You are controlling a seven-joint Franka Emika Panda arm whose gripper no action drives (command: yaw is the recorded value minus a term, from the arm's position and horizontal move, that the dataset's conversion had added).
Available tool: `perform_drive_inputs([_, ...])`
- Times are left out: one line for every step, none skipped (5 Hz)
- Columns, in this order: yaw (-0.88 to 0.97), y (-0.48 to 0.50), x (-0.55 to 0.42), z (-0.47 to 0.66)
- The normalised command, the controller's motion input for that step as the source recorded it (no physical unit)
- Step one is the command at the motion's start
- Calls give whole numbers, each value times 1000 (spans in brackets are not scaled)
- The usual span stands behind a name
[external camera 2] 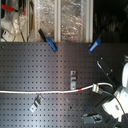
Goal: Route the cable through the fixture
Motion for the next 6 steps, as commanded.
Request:
perform_drive_inputs([340, 133, -428, 4])
perform_drive_inputs([9, 34, -21, 0])
perform_drive_inputs([0, -10, -17, 0])
perform_drive_inputs([0, -276, -482, 77])
perform_drive_inputs([0, -7, -12, 0])
perform_drive_inputs([17, -133, -296, 9])
